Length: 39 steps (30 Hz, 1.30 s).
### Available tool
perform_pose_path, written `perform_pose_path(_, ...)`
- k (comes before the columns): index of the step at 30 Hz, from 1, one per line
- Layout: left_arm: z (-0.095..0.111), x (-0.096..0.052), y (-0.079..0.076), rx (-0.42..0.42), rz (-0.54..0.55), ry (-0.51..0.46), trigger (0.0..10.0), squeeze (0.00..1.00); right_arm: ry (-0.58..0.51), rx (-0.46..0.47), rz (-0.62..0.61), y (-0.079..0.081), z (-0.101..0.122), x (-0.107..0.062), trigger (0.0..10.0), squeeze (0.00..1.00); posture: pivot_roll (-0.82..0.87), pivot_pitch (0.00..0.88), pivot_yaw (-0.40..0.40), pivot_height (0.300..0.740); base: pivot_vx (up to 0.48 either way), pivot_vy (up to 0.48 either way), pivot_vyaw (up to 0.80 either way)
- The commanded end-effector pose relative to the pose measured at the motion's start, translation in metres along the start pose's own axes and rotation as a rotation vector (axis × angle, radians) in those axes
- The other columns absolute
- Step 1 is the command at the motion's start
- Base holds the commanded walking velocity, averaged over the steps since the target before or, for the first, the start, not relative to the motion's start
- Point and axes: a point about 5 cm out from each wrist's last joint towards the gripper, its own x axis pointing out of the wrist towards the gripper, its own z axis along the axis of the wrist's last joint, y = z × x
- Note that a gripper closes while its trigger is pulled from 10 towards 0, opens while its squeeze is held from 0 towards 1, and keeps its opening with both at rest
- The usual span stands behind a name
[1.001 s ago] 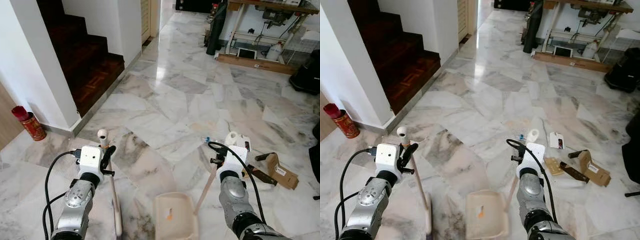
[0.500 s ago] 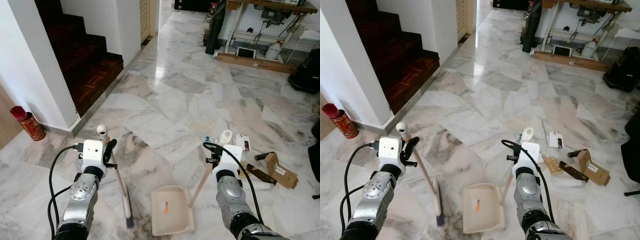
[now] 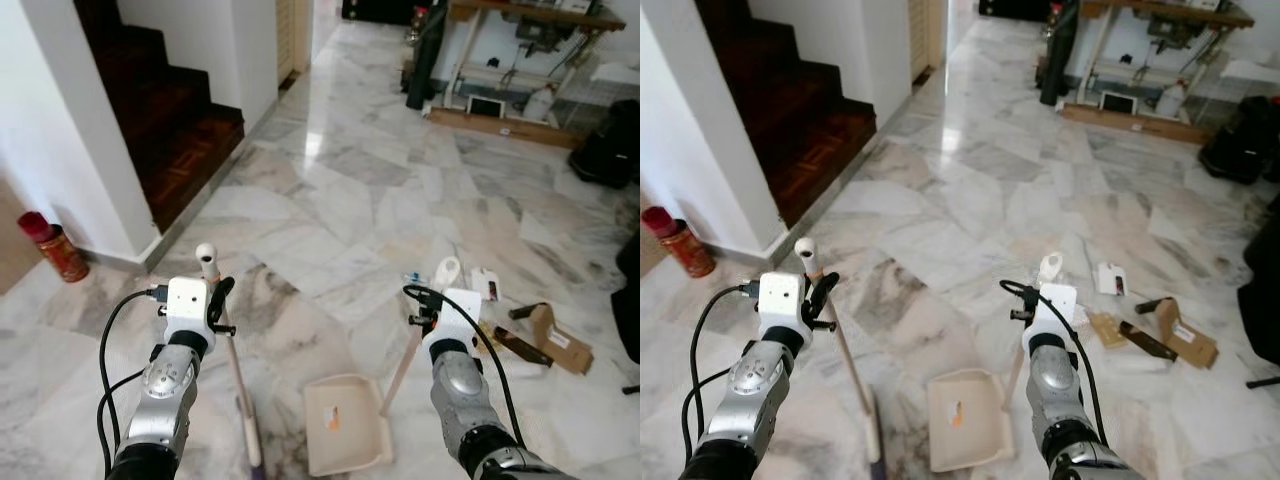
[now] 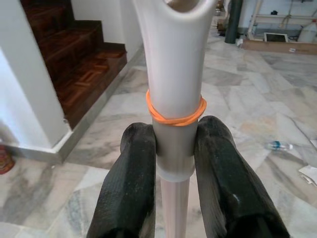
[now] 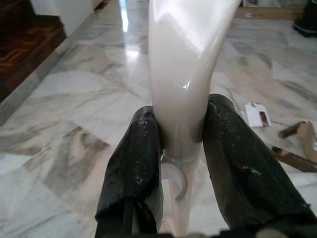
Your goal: Sweep floor
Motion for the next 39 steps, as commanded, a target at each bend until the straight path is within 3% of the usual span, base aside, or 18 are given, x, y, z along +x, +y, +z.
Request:
perform_pose_path(1,0.006,0.0033,0.0007,0.007,0.004,-0.029,10.0,0.0,-0.061,0.009,0.011,0.003,0.0115,0.0031,10.0,0.0,0.05,0.0,-0.049,0.74,0.0,0.36,0.0)
perform_pose_path(21,0.0092,0.0052,-0.0011,0.031,0.007,-0.034,10.0,0.0,-0.066,0.009,0.032,0.0059,0.0134,0.0041,10.0,0.0,0.05,0.0,-0.049,0.74,0.0,0.017,-0.1)
perform_pose_path(27,0.0091,0.0054,0.0021,0.034,0.02,-0.029,10.0,0.0,-0.072,-0.045,0.057,0.0096,0.013,0.0033,10.0,0.0,0.05,0.0,-0.05,0.74,0.254,0.0,0.34)
perform_pose_path(39,0.0094,0.0064,0.0025,0.035,0.031,-0.027,10.0,0.0,-0.07,-0.01,0.067,0.0114,0.0136,0.0037,10.0,0.0,0.05,0.0,-0.05,0.74,0.279,0.0,0.2)
